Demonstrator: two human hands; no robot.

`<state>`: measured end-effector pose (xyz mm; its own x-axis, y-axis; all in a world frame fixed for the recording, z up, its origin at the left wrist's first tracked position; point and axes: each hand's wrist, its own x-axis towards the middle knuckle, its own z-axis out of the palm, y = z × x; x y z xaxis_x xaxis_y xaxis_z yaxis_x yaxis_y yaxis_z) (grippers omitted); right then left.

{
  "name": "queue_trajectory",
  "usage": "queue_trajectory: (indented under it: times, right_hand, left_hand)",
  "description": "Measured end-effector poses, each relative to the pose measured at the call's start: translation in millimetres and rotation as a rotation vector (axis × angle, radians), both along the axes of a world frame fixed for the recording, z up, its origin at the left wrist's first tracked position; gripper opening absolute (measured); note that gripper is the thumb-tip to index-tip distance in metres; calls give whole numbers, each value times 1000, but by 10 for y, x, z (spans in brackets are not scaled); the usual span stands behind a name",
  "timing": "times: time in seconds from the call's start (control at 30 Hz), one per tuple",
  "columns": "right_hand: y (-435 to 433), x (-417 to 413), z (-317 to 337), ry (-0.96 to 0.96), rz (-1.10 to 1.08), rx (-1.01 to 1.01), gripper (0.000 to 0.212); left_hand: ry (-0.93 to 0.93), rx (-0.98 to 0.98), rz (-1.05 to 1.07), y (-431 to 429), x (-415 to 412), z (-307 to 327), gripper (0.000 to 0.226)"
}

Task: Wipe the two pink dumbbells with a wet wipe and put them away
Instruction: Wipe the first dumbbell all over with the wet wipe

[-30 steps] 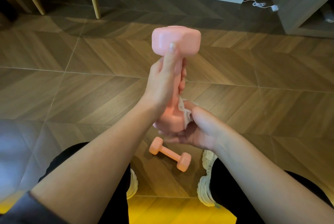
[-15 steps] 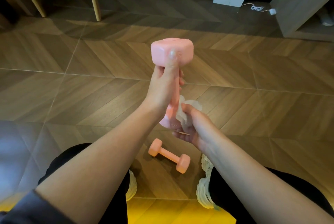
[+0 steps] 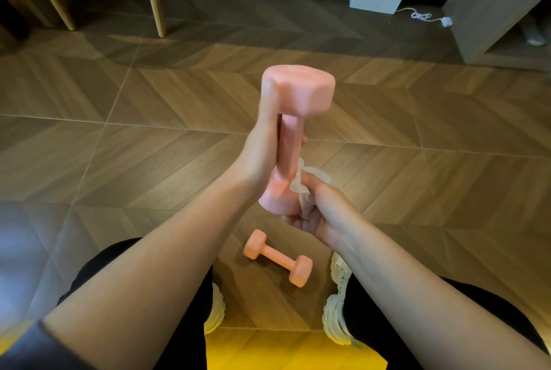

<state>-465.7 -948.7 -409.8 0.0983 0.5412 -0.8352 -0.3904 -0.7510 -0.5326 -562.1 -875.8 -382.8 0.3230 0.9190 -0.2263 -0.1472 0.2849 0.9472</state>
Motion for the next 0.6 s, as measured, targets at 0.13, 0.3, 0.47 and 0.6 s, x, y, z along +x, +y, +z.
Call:
queue_trajectory:
  times: [0.13, 0.3, 0.47, 0.6]
  right_hand:
    - [18, 5, -8, 37, -17, -2, 29]
    - [33, 0, 19, 119, 29, 12, 23]
    - [24, -2, -31, 71, 152, -22, 34]
    - [41, 22, -25, -1, 95, 35, 31]
  left_hand:
    - [72, 49, 106, -39, 44, -38, 78]
    - [-48, 42, 47, -54, 43, 63, 84]
    - [-259, -41, -19, -92, 62, 105, 92]
    - [-284, -61, -26, -10, 4, 88, 94]
